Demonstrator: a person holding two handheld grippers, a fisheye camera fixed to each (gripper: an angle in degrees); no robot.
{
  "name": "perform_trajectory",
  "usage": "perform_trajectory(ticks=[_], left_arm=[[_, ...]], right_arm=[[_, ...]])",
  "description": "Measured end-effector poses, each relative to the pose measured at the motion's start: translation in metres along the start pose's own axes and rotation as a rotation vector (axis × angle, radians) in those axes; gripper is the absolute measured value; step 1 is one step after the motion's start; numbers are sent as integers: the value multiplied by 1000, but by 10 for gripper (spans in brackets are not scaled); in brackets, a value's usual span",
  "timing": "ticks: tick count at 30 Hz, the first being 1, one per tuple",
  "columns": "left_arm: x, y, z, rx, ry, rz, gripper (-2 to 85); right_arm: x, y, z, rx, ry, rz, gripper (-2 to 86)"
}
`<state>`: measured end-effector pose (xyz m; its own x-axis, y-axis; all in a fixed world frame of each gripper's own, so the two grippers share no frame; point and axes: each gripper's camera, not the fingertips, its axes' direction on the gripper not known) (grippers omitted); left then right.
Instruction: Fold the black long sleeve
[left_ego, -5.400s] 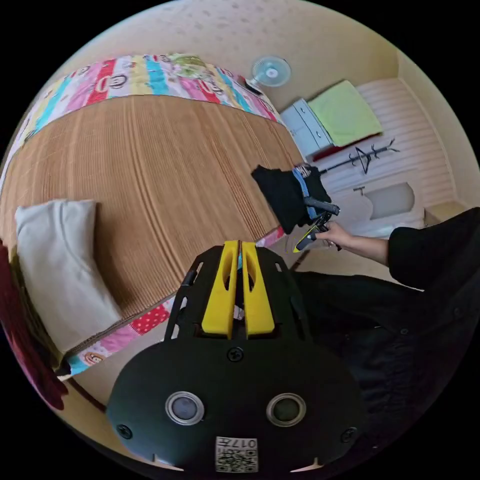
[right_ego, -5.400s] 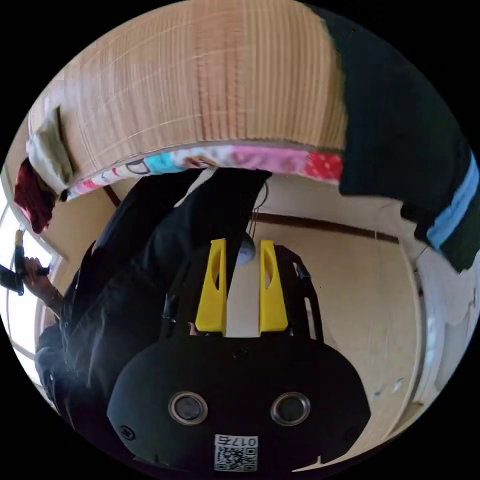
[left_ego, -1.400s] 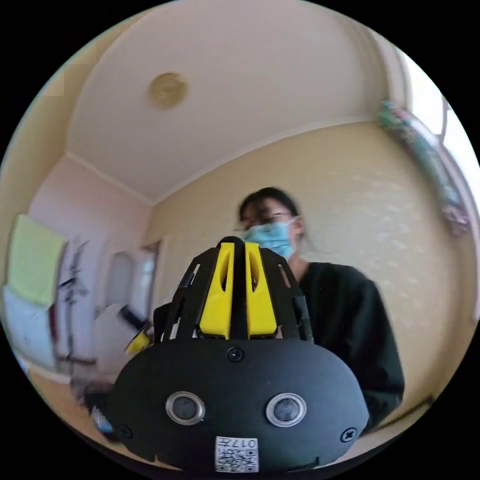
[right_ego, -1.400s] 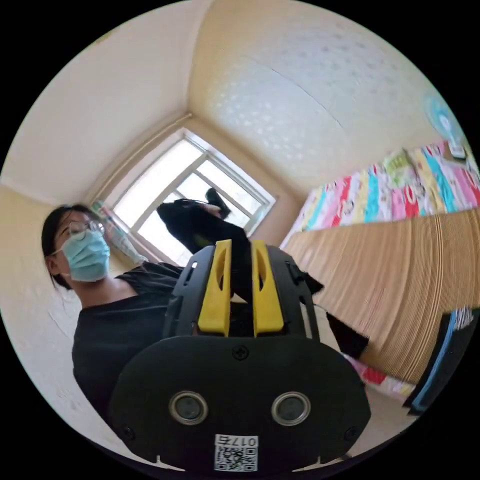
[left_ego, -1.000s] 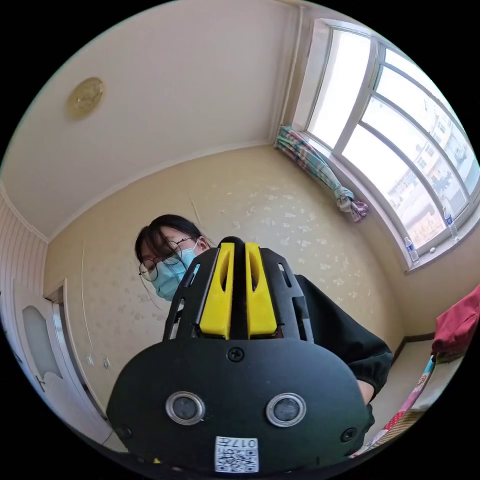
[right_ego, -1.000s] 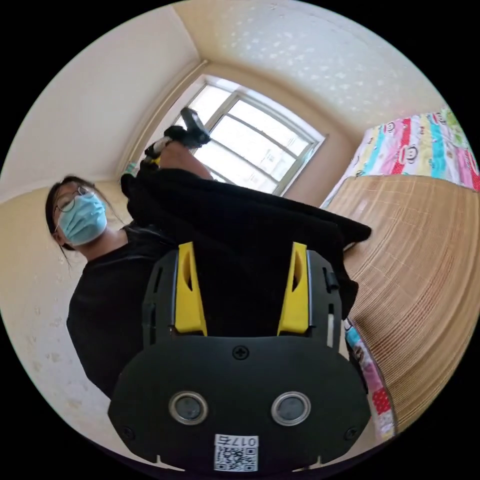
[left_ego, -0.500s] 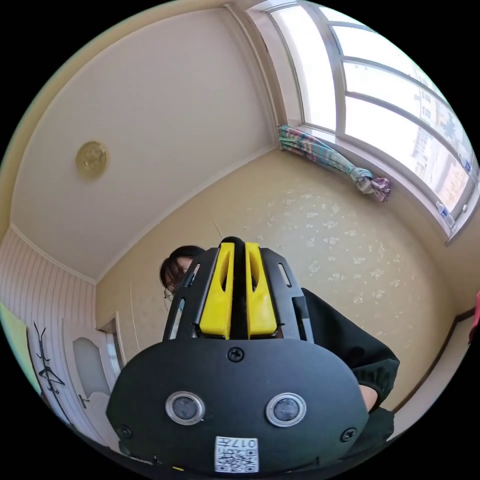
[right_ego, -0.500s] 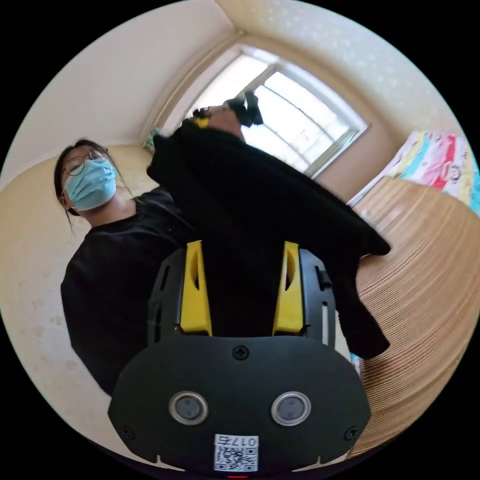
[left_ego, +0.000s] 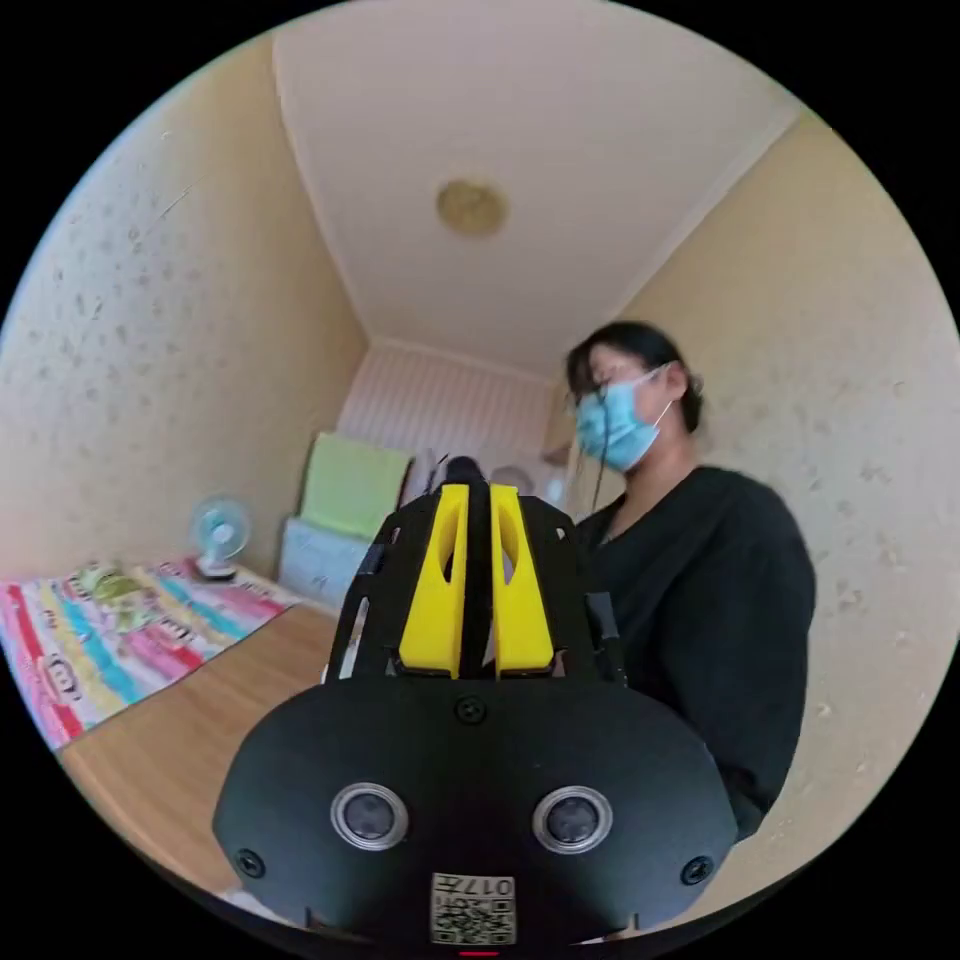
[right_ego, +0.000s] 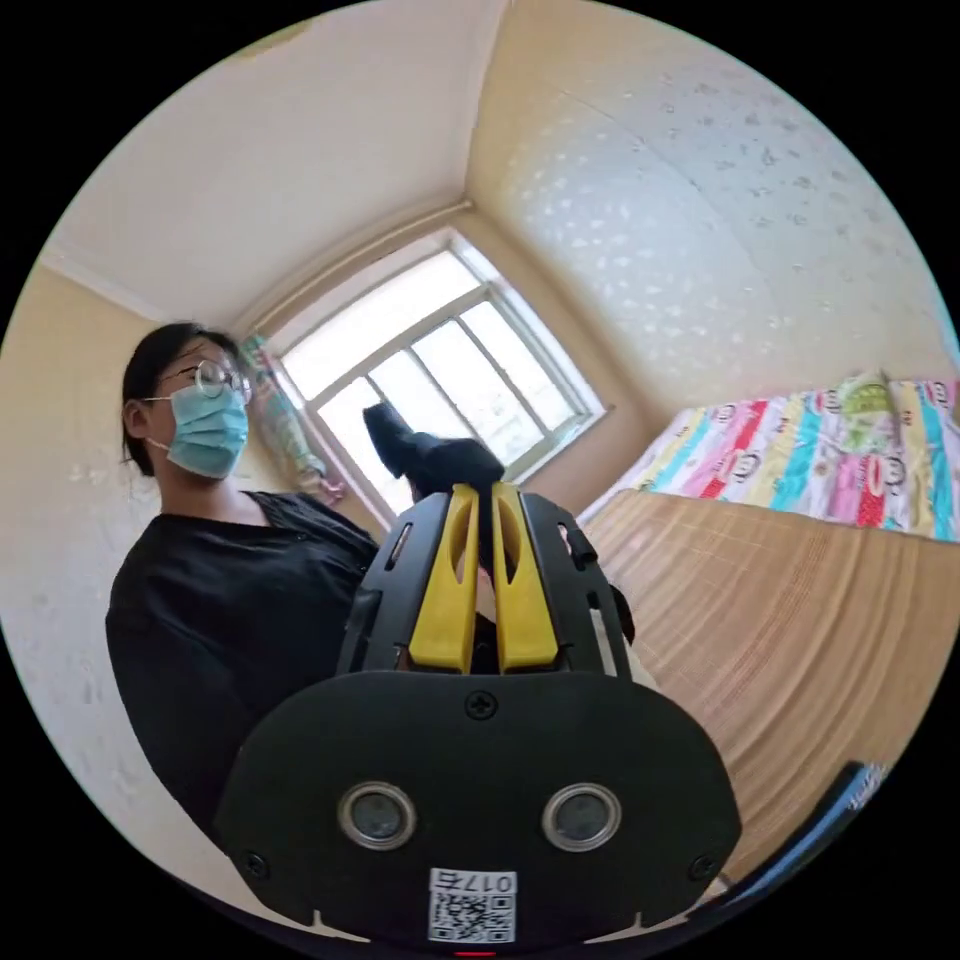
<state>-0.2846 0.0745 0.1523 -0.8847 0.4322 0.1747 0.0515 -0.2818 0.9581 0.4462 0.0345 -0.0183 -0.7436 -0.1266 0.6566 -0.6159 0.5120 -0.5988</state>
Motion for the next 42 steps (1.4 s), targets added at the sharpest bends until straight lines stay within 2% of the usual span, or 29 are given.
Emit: perform_trajectory(ticks=[2,4,6,8,10,12,13,14,15,16,17,18,19,20,22,24,26,29,32,38,40,41,42], left_arm=[[18,-6,15,-99,-59,8,41],[20,-16,22,-110,-86,-15,41],[12,-29,24,-106,-184,-71,41],[-26,-48,32,-130,-366,-214,41],[-78,-61,48,-185,-442,-309,41],[-153,-72,73,-294,-578,-377,41],[-214,-73,90,-353,-685,-442,41],[-273,-67,104,-407,-833,-495,42],[-301,-62,110,-436,-918,-517,37],[-350,-47,119,-513,-1083,-551,26],[-391,-24,124,-619,-1183,-613,34],[-407,-10,125,-671,-1204,-661,37],[-431,24,128,-756,-1186,-770,40],[-445,60,133,-816,-1089,-837,42],[-447,117,142,-848,-971,-907,43],[-439,178,153,-903,-891,-955,43],[-424,269,174,-1079,-779,-1052,45],[-402,353,195,-1253,-650,-1158,48],[-392,387,202,-1262,-596,-1194,50],[-375,427,199,-1130,-660,-1249,38],[-356,456,203,-1235,-680,-1268,18],[-337,478,205,-1360,-705,-1267,3],[-326,481,205,-1349,-716,-1236,0]], right_arm=[[-26,-11,-14,7,61,-59,32],[-52,-22,-28,52,110,-111,32],[-72,-43,-45,117,244,-114,34],[-69,-66,-51,123,380,-106,35],[-43,-98,-45,59,507,-112,37],[40,-153,-19,-85,692,-49,45],[68,-167,-10,-126,736,-23,47],[132,-193,8,-193,824,70,64],[201,-210,28,-288,910,170,72],[234,-212,37,-350,950,224,71],[293,-205,53,-501,1023,358,67],[338,-185,66,-644,1051,467,61],[353,-172,70,-695,1053,501,61],[376,-144,77,-756,1058,546,61],[402,-96,86,-816,1037,605,50],[436,-16,98,-935,911,695,27],[459,49,107,-1048,782,779,19],[489,149,118,-1284,650,966,10],[503,203,125,-1445,581,1027,6],[494,230,114,-1286,581,976,5],[487,265,114,-1380,609,965,4],[478,277,109,-1379,624,916,4],[466,276,95,-1316,649,880,4]])
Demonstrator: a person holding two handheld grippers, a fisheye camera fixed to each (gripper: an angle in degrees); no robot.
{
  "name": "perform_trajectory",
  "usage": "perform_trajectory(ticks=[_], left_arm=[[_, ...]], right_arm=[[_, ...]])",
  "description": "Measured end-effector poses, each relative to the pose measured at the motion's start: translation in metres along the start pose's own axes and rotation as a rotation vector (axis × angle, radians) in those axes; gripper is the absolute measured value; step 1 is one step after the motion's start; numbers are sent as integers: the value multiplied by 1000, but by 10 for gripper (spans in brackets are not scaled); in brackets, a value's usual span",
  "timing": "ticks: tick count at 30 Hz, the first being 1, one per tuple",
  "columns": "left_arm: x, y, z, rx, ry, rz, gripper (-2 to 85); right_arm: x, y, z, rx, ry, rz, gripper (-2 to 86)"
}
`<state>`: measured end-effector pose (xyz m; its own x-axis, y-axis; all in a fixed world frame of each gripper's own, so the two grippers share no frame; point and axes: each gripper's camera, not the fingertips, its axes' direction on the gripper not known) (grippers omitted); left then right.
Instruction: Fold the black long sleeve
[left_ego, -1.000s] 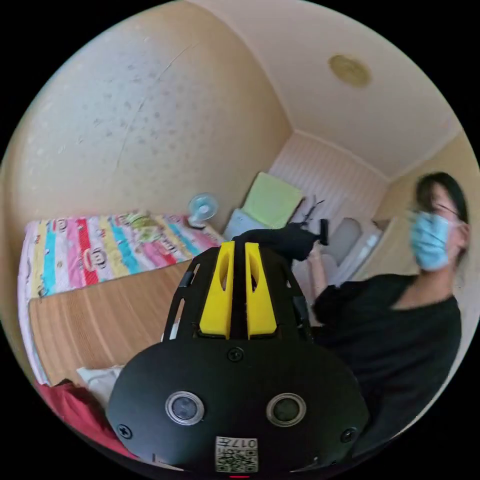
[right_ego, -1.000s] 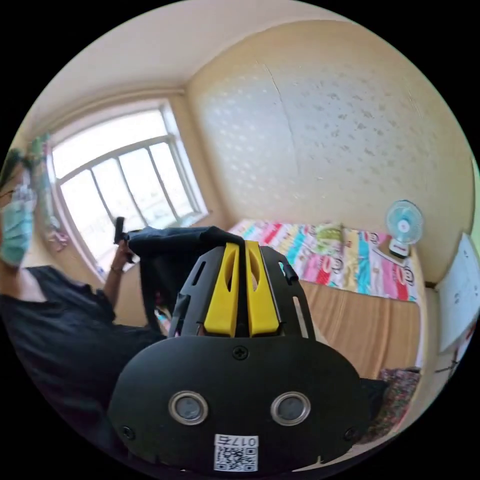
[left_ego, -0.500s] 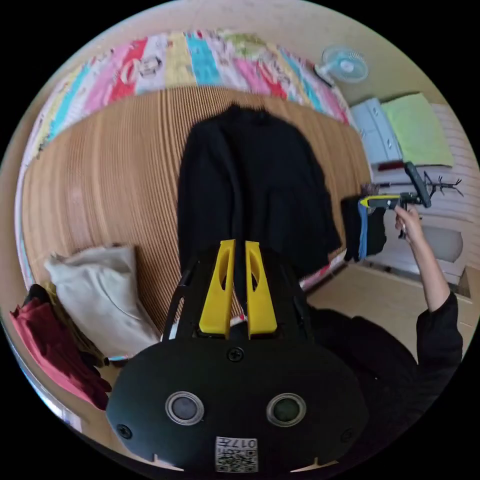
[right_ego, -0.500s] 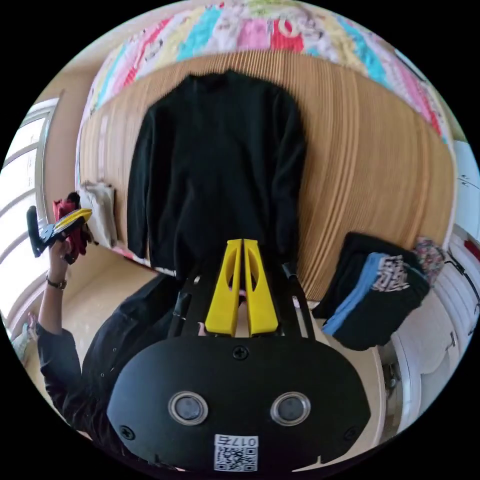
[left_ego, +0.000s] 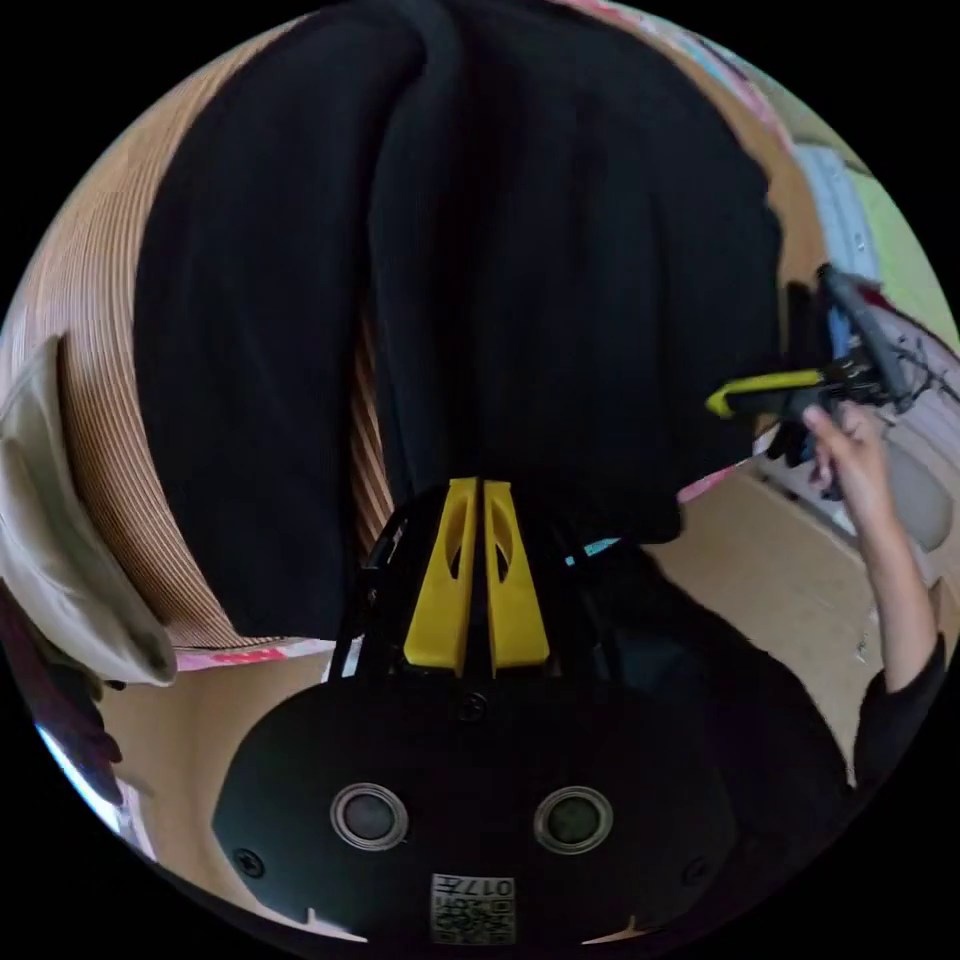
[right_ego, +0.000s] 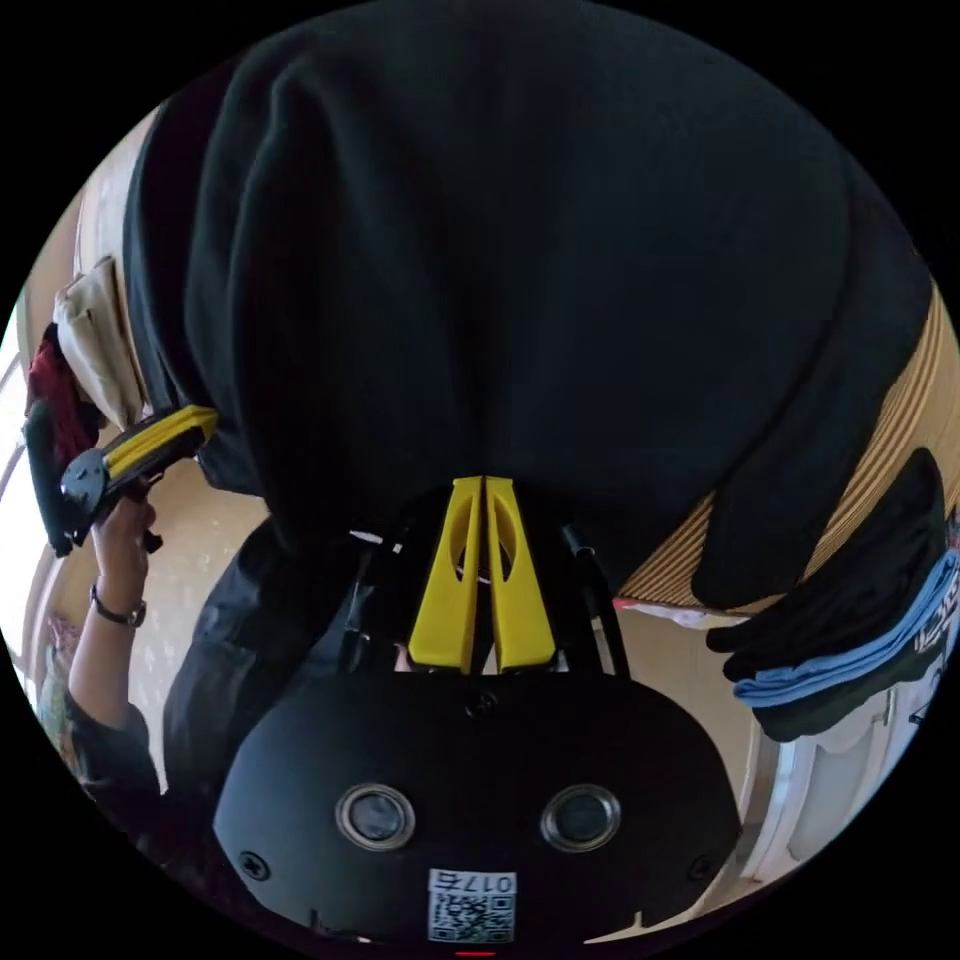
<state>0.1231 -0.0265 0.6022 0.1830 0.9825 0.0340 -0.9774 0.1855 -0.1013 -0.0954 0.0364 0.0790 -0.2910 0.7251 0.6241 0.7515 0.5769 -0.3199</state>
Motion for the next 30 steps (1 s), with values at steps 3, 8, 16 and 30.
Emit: perform_trajectory(ticks=[3,8,16,30], left_arm=[[-2,58,5,175,-43,-46,-7],[-65,145,23,191,227,-384,0],[-161,360,111,674,962,-1458,153],[-170,421,51,1031,843,-1141,51]], right_arm=[[17,47,1,106,-12,-38,3],[58,105,29,-6,-126,-14,3],[75,151,16,-32,-67,-20,4],[81,218,-16,-110,-2,-241,4]])
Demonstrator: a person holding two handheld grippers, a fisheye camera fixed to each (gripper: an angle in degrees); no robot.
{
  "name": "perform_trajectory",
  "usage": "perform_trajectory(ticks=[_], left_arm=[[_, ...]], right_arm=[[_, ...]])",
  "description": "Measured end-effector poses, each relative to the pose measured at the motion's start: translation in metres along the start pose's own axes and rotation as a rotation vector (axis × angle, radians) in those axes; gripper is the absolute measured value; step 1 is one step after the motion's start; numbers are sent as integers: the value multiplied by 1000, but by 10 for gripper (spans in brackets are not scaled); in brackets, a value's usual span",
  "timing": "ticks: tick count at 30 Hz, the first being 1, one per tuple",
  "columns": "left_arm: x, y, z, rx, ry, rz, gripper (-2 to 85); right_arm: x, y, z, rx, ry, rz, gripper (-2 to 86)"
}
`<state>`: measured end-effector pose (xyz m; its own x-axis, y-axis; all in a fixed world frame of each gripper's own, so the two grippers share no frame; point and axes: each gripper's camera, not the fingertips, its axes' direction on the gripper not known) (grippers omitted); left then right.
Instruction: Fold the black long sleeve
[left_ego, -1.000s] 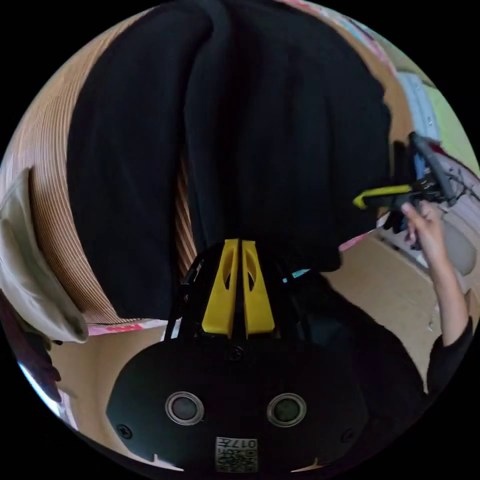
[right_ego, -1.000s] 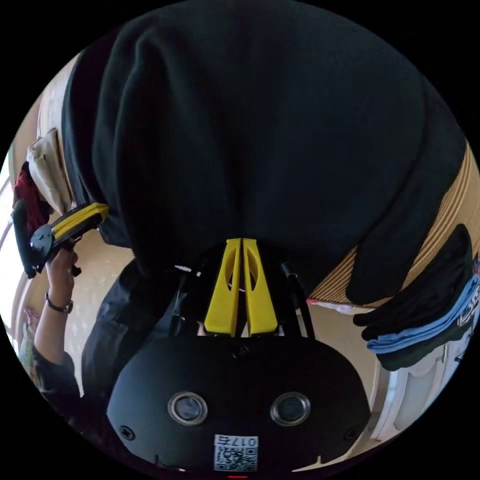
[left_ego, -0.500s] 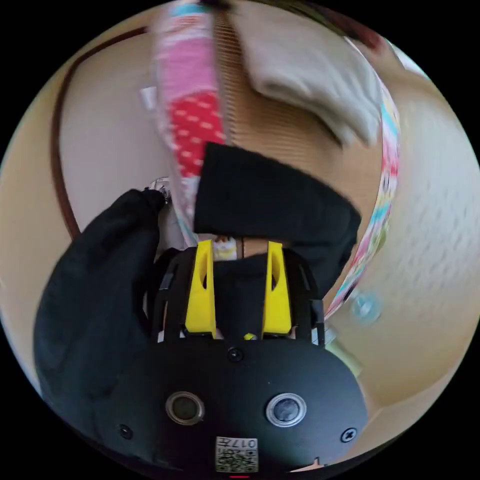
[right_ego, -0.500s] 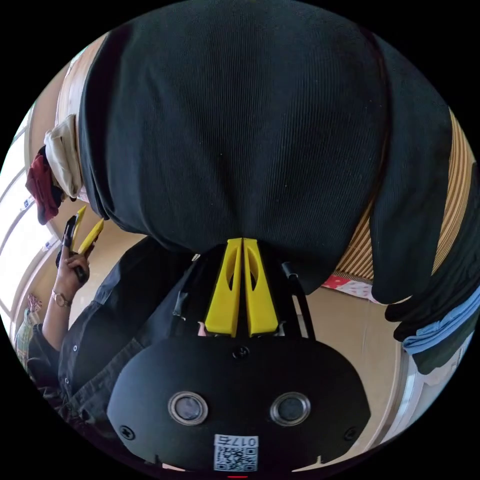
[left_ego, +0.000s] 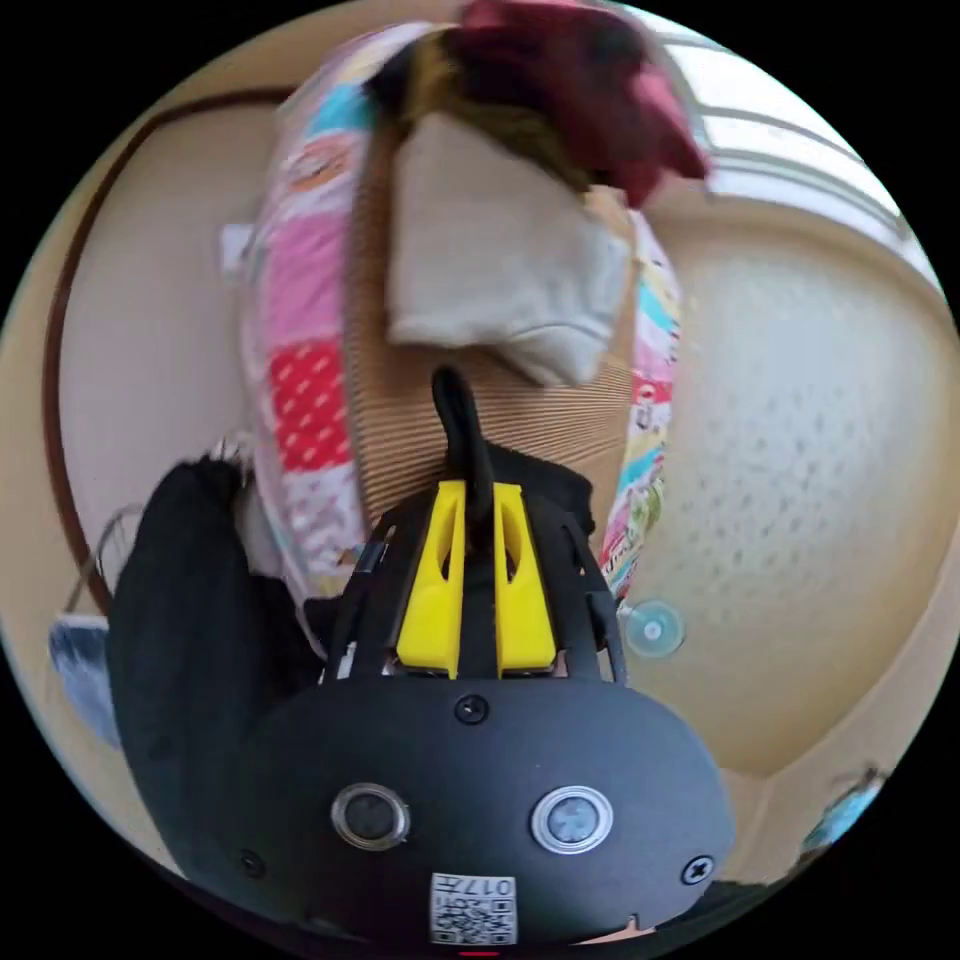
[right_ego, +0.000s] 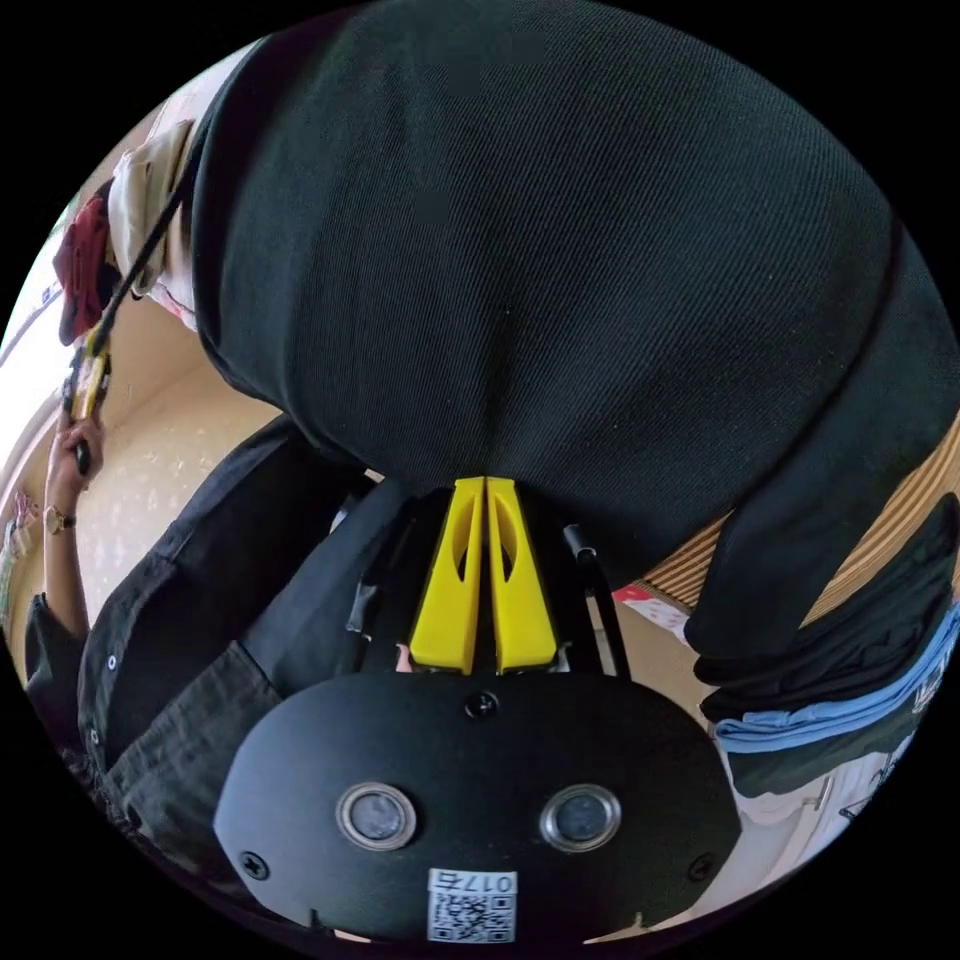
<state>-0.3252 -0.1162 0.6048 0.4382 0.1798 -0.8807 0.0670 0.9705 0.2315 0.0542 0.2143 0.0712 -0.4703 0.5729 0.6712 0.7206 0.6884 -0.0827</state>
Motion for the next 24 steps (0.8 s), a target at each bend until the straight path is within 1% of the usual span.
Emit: perform_trajectory(ticks=[2,3,5,6,8,9,11,12,14,15,16,17,18,19,20,21,22,23,24], left_arm=[[83,-13,-30,78,-20,262,51],[106,-15,-34,94,-28,327,51],[200,-6,-38,126,-29,568,51],[223,0,-34,127,-25,629,51],[310,44,-4,92,-2,875,51],[328,59,8,71,8,935,51],[381,132,73,-63,61,1116,57],[388,153,92,-109,77,1151,61],[395,236,174,-345,105,1226,81],[391,256,194,-407,105,1226,82],[378,293,230,-527,108,1217,84],[360,326,260,-634,96,1200,77],[349,341,272,-677,80,1187,74],[325,366,293,-753,34,1160,73],[302,385,309,-830,-13,1142,71],[292,392,316,-872,-36,1141,70],[274,403,328,-951,-92,1148,68],[258,410,336,-1008,-167,1164,67],[252,411,340,-1026,-208,1173,66]], right_arm=[[2,8,-3,0,-30,-11,4],[3,14,-6,3,-50,-18,4],[4,23,-10,11,-88,-18,5],[6,29,-14,15,-118,-11,5],[6,37,-19,23,-157,-14,5],[6,43,-23,33,-180,-23,5],[7,53,-31,63,-222,-29,5],[10,62,-37,99,-259,-25,6],[18,79,-49,173,-336,-3,6],[27,94,-57,236,-397,33,7],[32,102,-60,270,-428,55,8],[43,119,-66,343,-486,107,10],[54,139,-72,419,-532,162,13],[59,149,-74,456,-547,190,16],[68,170,-78,532,-557,251,22],[74,191,-81,600,-547,309,35],[76,200,-82,629,-537,338,41],[79,218,-82,671,-504,402,59],[79,232,-80,689,-461,469,81]])
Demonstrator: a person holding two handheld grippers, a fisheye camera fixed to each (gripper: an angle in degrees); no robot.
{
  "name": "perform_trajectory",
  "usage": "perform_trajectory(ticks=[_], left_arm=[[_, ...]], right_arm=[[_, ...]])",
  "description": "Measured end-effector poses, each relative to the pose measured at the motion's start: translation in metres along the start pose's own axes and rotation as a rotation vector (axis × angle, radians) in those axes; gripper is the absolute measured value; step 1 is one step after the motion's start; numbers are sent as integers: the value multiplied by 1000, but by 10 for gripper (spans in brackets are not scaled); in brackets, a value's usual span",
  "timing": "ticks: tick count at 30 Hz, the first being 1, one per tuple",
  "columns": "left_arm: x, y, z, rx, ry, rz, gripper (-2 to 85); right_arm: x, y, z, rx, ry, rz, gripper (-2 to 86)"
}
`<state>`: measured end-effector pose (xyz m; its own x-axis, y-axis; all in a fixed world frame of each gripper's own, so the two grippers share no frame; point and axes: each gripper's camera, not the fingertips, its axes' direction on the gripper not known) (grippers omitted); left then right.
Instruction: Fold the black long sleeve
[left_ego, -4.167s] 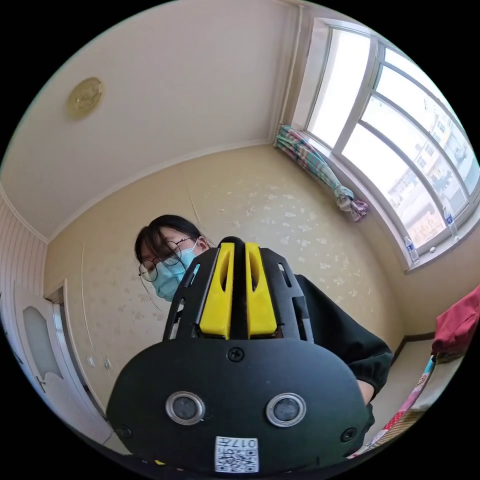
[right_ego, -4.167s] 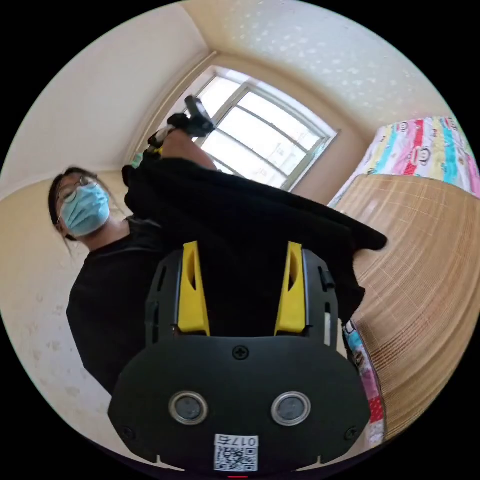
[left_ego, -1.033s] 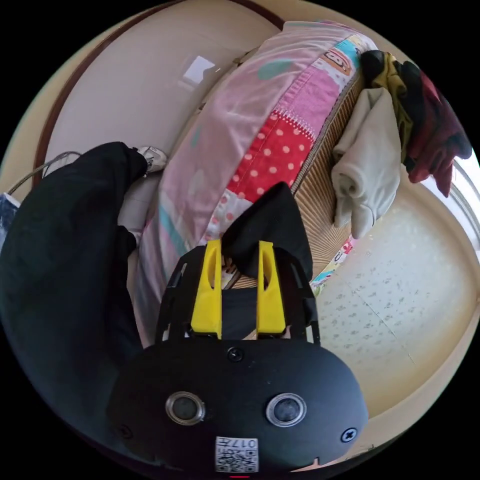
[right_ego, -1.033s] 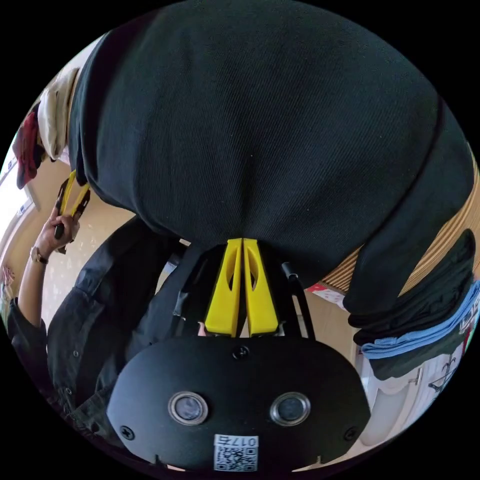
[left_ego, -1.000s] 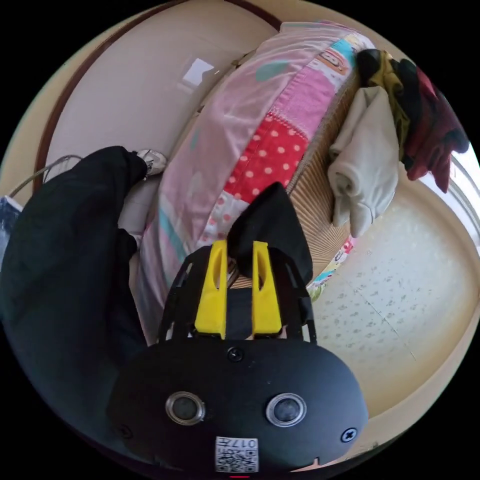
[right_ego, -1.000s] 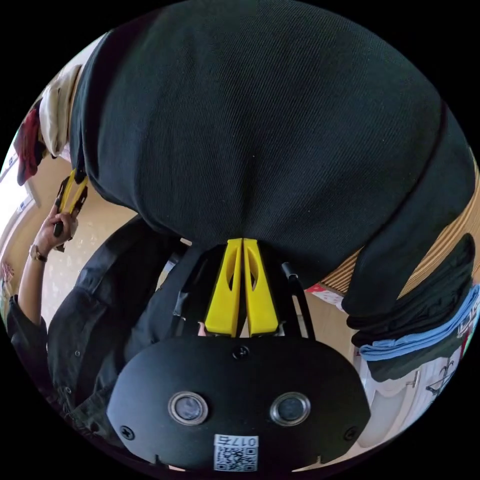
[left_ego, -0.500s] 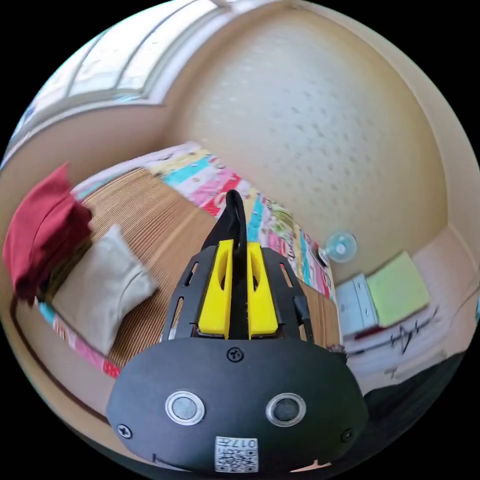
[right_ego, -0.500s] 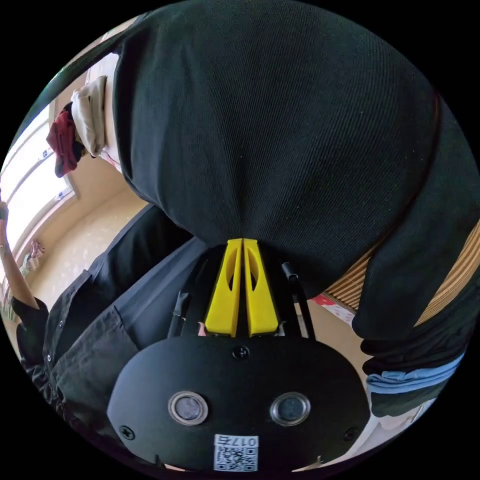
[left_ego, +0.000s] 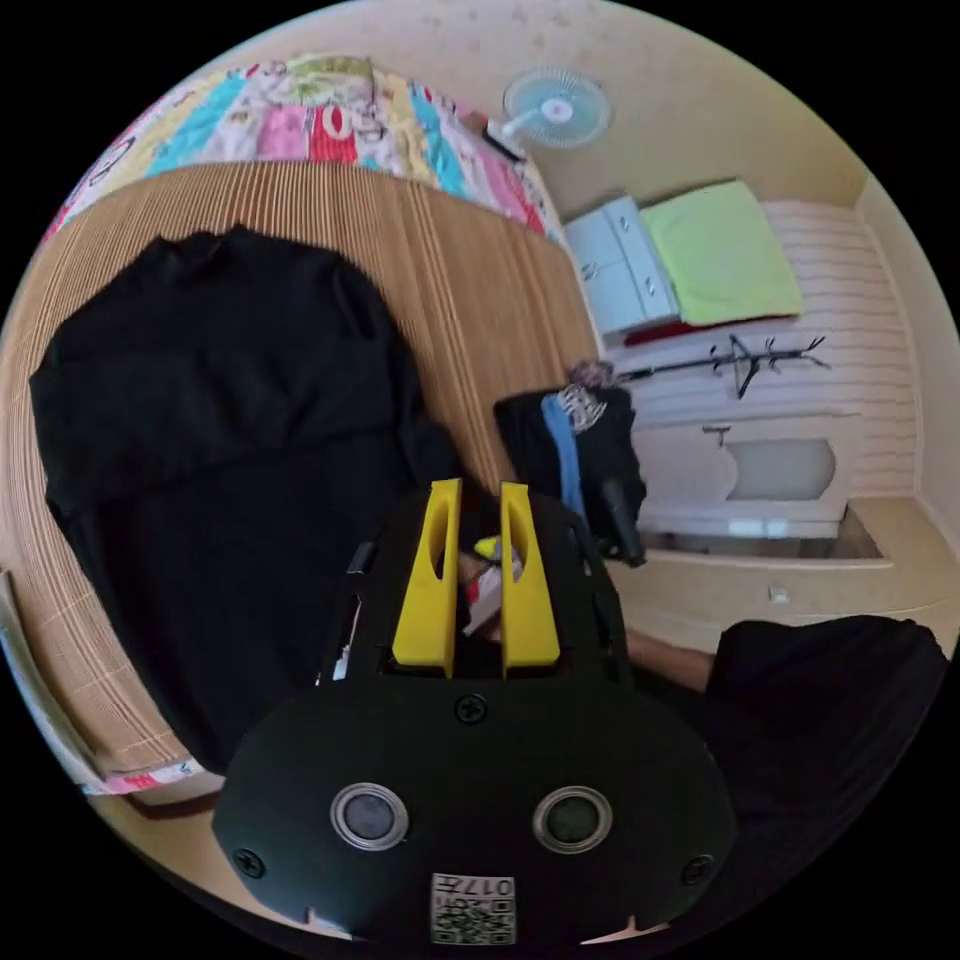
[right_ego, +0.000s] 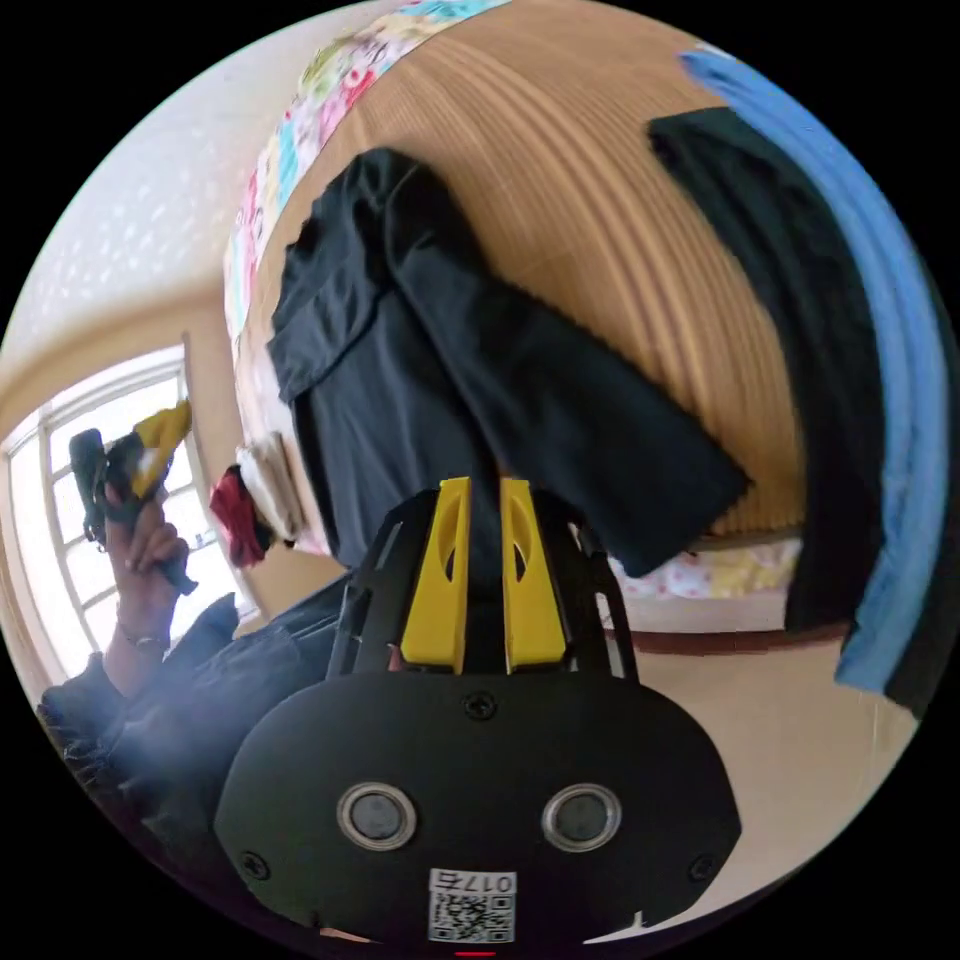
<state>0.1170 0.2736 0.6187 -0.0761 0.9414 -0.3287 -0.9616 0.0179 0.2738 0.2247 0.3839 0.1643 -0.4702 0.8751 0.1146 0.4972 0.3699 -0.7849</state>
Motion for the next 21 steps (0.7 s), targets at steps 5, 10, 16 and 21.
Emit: perform_trajectory(ticks=[5,10,16,21], left_arm=[[-34,23,6,-51,-69,-111,65],[-57,38,-6,-11,-59,-223,65],[-60,48,-21,40,-46,-238,64],[-75,63,-28,75,-19,-300,63]], right_arm=[[17,26,8,27,205,188,148],[18,20,38,-85,300,254,97],[-55,23,-37,54,75,8,35],[-116,56,-170,421,167,-27,30]])
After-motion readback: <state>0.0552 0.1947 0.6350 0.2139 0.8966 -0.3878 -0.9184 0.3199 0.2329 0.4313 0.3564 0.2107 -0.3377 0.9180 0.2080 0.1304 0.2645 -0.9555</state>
